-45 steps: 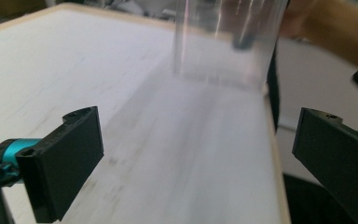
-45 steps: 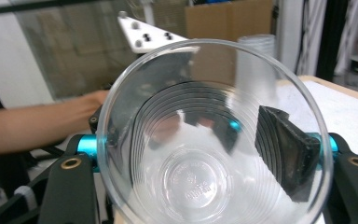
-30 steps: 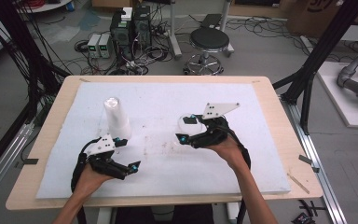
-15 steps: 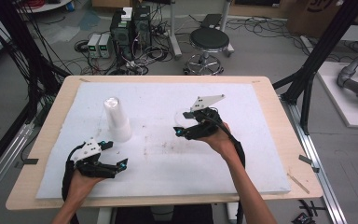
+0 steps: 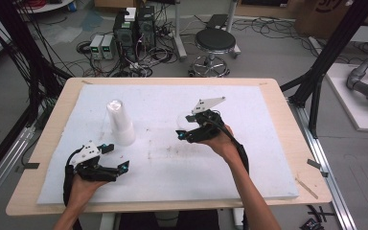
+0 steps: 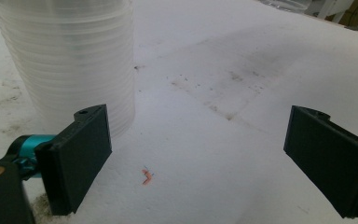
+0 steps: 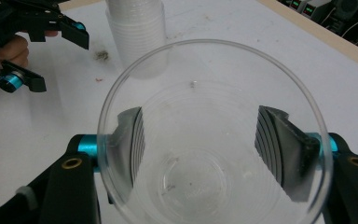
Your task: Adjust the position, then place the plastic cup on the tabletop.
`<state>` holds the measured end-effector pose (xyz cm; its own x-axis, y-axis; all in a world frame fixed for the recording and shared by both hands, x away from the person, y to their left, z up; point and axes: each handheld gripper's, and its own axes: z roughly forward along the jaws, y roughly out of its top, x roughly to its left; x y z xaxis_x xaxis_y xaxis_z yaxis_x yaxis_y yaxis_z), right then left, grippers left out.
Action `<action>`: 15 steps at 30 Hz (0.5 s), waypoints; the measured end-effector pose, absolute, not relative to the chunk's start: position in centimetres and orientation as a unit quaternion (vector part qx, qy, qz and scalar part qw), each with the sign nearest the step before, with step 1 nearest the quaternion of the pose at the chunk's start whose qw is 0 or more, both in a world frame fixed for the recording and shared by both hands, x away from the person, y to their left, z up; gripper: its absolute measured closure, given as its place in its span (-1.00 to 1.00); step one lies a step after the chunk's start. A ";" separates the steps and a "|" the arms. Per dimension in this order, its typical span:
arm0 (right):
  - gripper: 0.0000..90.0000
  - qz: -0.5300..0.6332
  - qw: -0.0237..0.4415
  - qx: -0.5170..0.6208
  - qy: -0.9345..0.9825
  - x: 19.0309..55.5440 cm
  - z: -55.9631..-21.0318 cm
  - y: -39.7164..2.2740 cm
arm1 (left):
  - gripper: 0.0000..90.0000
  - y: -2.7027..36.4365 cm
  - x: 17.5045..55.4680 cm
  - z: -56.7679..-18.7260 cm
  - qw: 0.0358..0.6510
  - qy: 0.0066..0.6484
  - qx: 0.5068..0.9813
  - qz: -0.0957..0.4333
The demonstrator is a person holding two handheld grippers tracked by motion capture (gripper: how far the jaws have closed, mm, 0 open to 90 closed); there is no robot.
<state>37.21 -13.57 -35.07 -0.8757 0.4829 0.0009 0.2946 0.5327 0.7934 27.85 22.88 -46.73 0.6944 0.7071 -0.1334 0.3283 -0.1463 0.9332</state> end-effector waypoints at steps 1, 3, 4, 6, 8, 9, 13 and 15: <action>-0.26 0.427 0.111 0.223 0.869 37.2 -35.1 -13.5 | -0.84 22.9 27.9 -46.7 0.550 0.351 0.738 0.171; -0.26 0.425 0.110 0.224 0.870 37.2 -35.2 -13.4 | -0.84 22.9 27.8 -46.7 0.552 0.353 0.736 0.171; -0.26 0.425 0.111 0.224 0.870 37.3 -35.2 -13.4 | -0.84 23.0 27.8 -46.7 0.552 0.354 0.735 0.172; -0.26 0.424 0.113 0.224 0.870 37.3 -35.3 -13.4 | -0.84 22.9 27.9 -46.7 0.552 0.357 0.734 0.172; -0.26 0.422 0.113 0.226 0.871 37.4 -35.4 -13.4 | -0.84 23.0 27.9 -46.7 0.550 0.359 0.735 0.169; -0.26 0.424 0.113 0.227 0.869 37.4 -35.5 -13.4 | -0.84 23.0 28.0 -46.7 0.549 0.359 0.735 0.169; -0.26 0.423 0.107 0.230 0.870 37.6 -35.9 -13.5 | -0.84 23.0 27.9 -46.7 0.553 0.360 0.732 0.169; -0.27 0.422 0.109 0.232 0.870 37.6 -36.2 -13.5 | -0.84 23.0 27.9 -46.8 0.554 0.360 0.731 0.171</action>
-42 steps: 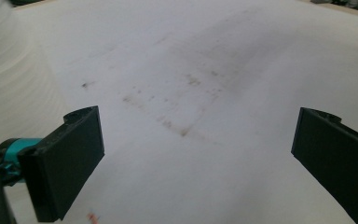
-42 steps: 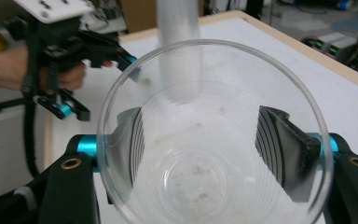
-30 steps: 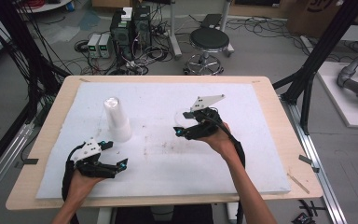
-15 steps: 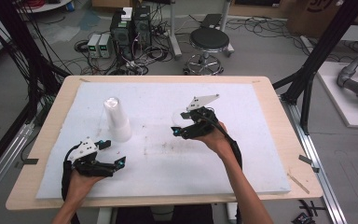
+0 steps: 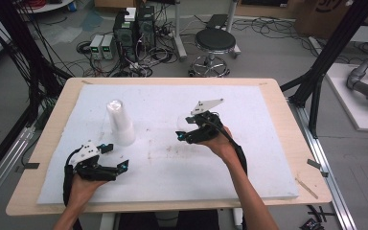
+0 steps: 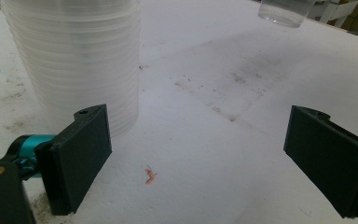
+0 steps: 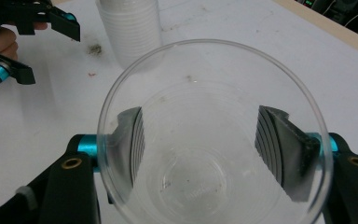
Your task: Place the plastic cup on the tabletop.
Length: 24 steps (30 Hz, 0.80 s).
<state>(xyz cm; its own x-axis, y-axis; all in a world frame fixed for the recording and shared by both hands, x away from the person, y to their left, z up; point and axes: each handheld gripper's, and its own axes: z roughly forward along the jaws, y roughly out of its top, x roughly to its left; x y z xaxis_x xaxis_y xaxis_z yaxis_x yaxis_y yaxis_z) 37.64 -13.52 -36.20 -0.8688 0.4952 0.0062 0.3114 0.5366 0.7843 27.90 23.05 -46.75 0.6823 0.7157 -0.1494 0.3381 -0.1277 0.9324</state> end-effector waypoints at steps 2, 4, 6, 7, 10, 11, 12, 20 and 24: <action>-0.27 0.421 0.108 0.235 0.869 37.7 -36.5 -13.5 | -0.84 23.0 27.9 -46.8 0.554 0.360 0.731 0.169; -0.26 0.422 0.105 0.237 0.869 37.8 -36.8 -13.4 | -0.84 23.0 27.9 -46.8 0.554 0.360 0.731 0.169; -0.26 0.414 0.108 0.240 0.871 37.9 -37.1 -13.3 | -0.84 23.1 27.9 -46.8 0.554 0.360 0.731 0.170; -0.27 0.412 0.109 0.242 0.872 37.9 -37.3 -13.2 | -0.84 23.1 27.9 -46.8 0.554 0.360 0.731 0.171; -0.27 0.411 0.110 0.242 0.872 38.1 -37.6 -12.9 | -0.84 23.1 27.9 -46.7 0.554 0.358 0.732 0.170; -0.27 0.408 0.112 0.243 0.873 38.1 -37.7 -12.8 | -0.84 23.1 27.9 -46.8 0.557 0.357 0.731 0.167; -0.27 0.407 0.111 0.243 0.873 38.2 -37.9 -12.8 | -0.84 23.1 27.9 -46.8 0.557 0.357 0.731 0.167; -0.27 0.392 0.113 0.253 0.877 38.6 -39.7 -12.0 | -0.84 23.1 27.8 -46.8 0.556 0.355 0.732 0.170; -0.27 0.383 0.126 0.249 0.881 38.5 -40.2 -11.6 | -0.84 23.1 27.9 -46.8 0.558 0.355 0.732 0.166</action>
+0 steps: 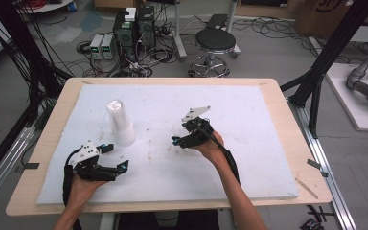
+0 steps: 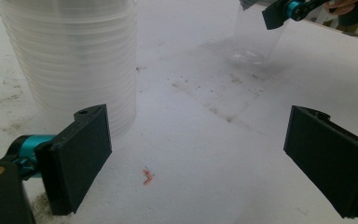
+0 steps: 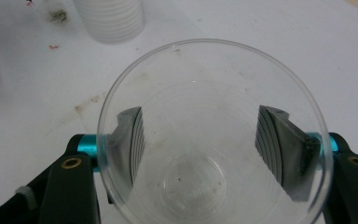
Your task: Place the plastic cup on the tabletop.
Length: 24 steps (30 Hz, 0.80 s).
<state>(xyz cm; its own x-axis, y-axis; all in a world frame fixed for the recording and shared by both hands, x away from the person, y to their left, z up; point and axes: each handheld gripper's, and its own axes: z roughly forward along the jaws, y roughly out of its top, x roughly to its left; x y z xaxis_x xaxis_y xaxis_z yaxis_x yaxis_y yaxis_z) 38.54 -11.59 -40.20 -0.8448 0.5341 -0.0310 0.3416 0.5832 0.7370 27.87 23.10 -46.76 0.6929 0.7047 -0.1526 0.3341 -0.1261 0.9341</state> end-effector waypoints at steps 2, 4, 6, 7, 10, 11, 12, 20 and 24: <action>-0.27 0.381 0.132 0.248 0.881 38.5 -40.4 -11.5 | -0.84 23.1 27.9 -46.8 0.557 0.353 0.733 0.166; -0.27 0.380 0.127 0.253 0.881 38.6 -40.8 -11.4 | -0.84 23.1 27.9 -46.8 0.557 0.353 0.733 0.166; -0.28 0.375 0.127 0.254 0.883 38.7 -41.3 -11.4 | -0.84 23.1 27.9 -46.8 0.557 0.352 0.733 0.166; -0.26 0.383 0.125 0.259 0.878 38.6 -41.5 -11.4 | -0.84 23.1 27.9 -46.8 0.557 0.353 0.733 0.166; -0.26 0.390 0.123 0.263 0.874 38.7 -41.7 -11.6 | -0.84 23.0 27.9 -46.8 0.555 0.353 0.735 0.167; -0.26 0.389 0.123 0.261 0.875 38.7 -41.7 -11.7 | -0.84 23.0 27.9 -46.7 0.554 0.353 0.735 0.167; -0.26 0.388 0.123 0.260 0.876 38.7 -41.7 -11.7 | -0.84 23.0 27.9 -46.8 0.554 0.353 0.735 0.167; -0.65 0.380 0.127 0.260 0.878 38.7 -42.1 -11.5 | -0.84 23.0 27.9 -46.7 0.555 0.351 0.736 0.165; -0.68 0.387 0.120 0.261 0.876 38.6 -42.3 -11.6 | -0.84 23.0 27.9 -46.8 0.553 0.351 0.737 0.166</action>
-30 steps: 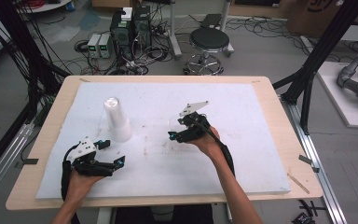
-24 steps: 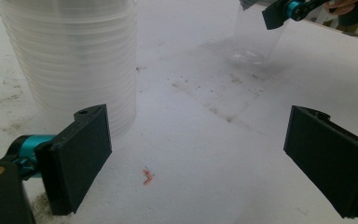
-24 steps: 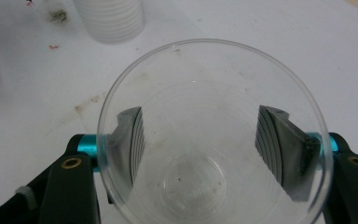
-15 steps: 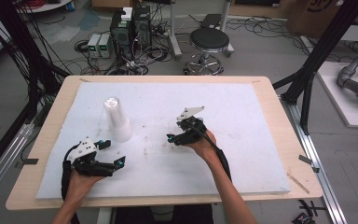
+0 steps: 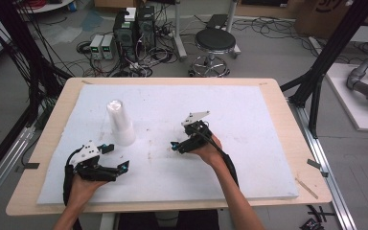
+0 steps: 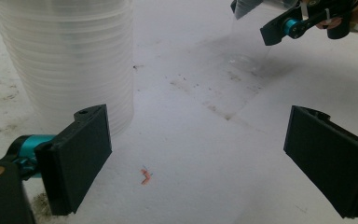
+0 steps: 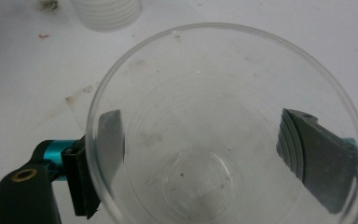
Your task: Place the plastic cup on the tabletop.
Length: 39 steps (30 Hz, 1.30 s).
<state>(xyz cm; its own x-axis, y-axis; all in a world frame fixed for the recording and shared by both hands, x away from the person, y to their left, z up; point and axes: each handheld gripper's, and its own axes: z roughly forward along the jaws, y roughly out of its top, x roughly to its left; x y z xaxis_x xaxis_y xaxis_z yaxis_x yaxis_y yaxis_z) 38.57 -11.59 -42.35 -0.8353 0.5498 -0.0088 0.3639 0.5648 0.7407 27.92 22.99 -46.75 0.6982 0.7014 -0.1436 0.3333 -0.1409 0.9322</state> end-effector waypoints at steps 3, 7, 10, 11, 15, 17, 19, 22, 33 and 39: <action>-0.68 0.388 0.121 0.266 0.874 38.4 -42.4 -12.0 | -0.84 23.0 27.8 -46.7 0.555 0.351 0.736 0.168; -0.68 0.399 0.126 0.268 0.868 37.6 -42.6 -13.2 | -0.84 23.0 27.9 -46.7 0.554 0.351 0.736 0.167; -0.69 0.413 0.125 0.272 0.860 36.6 -42.6 -14.5 | -0.84 23.0 27.8 -46.7 0.556 0.348 0.736 0.169; -0.69 0.419 0.124 0.273 0.857 36.3 -42.6 -15.0 | -0.84 23.0 27.8 -46.7 0.556 0.348 0.736 0.169; -0.70 0.440 0.130 0.273 0.846 34.8 -42.4 -16.7 | -0.84 23.1 27.8 -46.8 0.559 0.351 0.732 0.167; -0.70 0.446 0.133 0.278 0.840 34.0 -42.4 -17.7 | -0.84 23.1 27.9 -46.8 0.558 0.353 0.732 0.167; -0.70 0.456 0.132 0.285 0.833 33.4 -42.7 -18.8 | -0.84 23.0 27.9 -46.8 0.556 0.354 0.733 0.167; -0.70 0.462 0.142 0.297 0.824 32.7 -43.0 -20.2 | -0.84 23.0 27.8 -46.8 0.554 0.353 0.734 0.171; -0.69 0.478 0.155 0.325 0.801 31.9 -44.2 -24.4 | -0.84 22.9 27.7 -46.7 0.551 0.358 0.731 0.184; -0.69 0.478 0.165 0.337 0.794 32.0 -44.6 -25.6 | -0.84 22.8 27.5 -46.7 0.549 0.356 0.732 0.193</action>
